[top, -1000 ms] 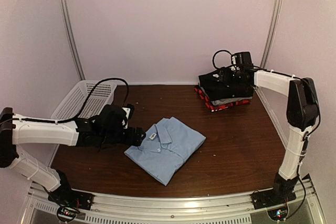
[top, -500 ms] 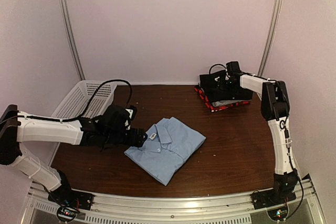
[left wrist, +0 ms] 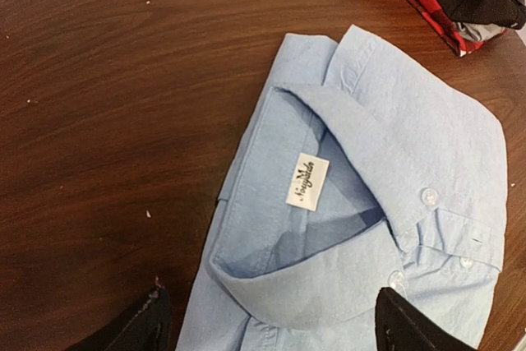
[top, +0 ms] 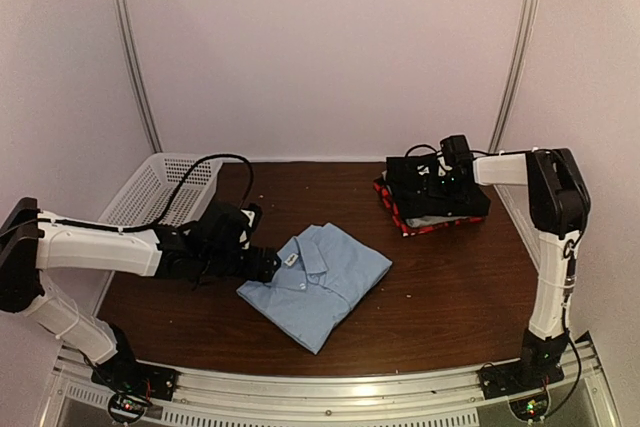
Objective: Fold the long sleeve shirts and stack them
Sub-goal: Move the square-folded shirt to the center of the board, then rotate the square-folded shirt at the center of the board.
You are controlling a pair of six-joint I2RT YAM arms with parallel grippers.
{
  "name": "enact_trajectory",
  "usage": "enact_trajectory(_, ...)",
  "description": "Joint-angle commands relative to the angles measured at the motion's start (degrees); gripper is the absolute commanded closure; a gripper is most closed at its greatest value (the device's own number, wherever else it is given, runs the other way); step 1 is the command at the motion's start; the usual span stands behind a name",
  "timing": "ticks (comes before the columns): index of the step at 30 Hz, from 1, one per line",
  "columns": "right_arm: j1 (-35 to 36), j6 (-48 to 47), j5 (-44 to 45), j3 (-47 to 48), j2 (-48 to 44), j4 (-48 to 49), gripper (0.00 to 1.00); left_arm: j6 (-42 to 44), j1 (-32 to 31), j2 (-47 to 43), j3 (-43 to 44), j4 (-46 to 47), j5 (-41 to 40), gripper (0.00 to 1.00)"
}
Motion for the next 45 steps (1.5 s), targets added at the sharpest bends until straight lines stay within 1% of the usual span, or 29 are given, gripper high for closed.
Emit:
enact_trajectory(1, 4.58, 4.53, -0.68, -13.17, -5.79, -2.95, 0.22, 0.49, 0.25, -0.2, -0.04, 1.54, -0.27, 0.13)
enact_trajectory(4, 8.0, 7.14, 0.35, -18.23, -11.68, -0.62, 0.21, 0.32, 0.25, -0.73, -1.01, 1.63, -0.34, 0.13)
enact_trajectory(6, 10.07, 8.48, 2.19, -19.46, -14.37, -0.56, 0.21, 0.3, 0.25, -1.01, -1.35, 1.57, -0.46, 0.13)
enact_trajectory(8, 10.54, 8.72, 3.41, -19.3, -16.65, -0.73, 0.2, 0.28, 0.25, -1.25, -1.6, 1.57, -0.53, 0.13)
enact_trajectory(12, 10.14, 6.14, 11.45, -13.95, -17.61, -2.79, 0.17, 0.49, 0.25, -1.34, -1.8, 1.63, -0.87, 0.13)
enact_trajectory(17, 8.46, 1.68, 14.64, -4.28, -13.58, -5.26, 0.16, -0.03, 0.25, -1.52, -2.67, 1.6, -0.82, 0.12)
enact_trajectory(19, 8.44, 0.01, 14.65, -2.29, -13.38, -5.15, 0.16, -1.27, 0.25, -2.33, -3.64, 1.8, -0.3, 0.09)
enact_trajectory(23, 10.63, -2.65, 8.42, -3.08, -17.23, -4.39, 0.16, -4.75, 0.25, -5.48, -6.05, 2.98, 4.43, 0.03)
enact_trajectory(26, 15.78, -4.46, 3.12, -5.51, -19.56, -4.0, 0.15, -9.46, 0.1, -8.52, -8.42, 4.05, 8.86, 0.02)
enact_trajectory(27, 17.43, -4.81, 0.04, -5.76, -19.66, -4.39, 0.15, -11.02, -0.02, -9.81, -9.53, 4.66, 9.97, 0.02)
enact_trajectory(29, 20.42, -4.87, -3.33, -5.67, -19.14, -5.38, 0.15, -14.36, -0.25, -12.16, -12.07, 6.02, 11.68, 0.02)
enact_trajectory(33, 25.87, -4.75, -6.66, -5.04, -16.8, -6.15, 0.15, -20.23, -0.69, -15.18, -17.14, 8.97, 13.97, 0.02)
enact_trajectory(37, 29.82, -4.72, -8.27, -3.11, -12.71, -7.61, 0.15, -25.54, -1.04, -15.65, -21.61, 12.77, 14.98, 0.02)
enact_trajectory(40, 30.48, -4.72, -9.48, -1.36, -8.82, -8.6, 0.15, -28.91, -1.91, -14.8, -23.56, 16.35, 15.14, 0.02)
enact_trajectory(45, 30.41, -5.89, -12.75, 1.42, -2.76, -10.61, 0.15, -30.63, -3.02, -11.95, -23.52, 18.25, 15.46, 0.02)
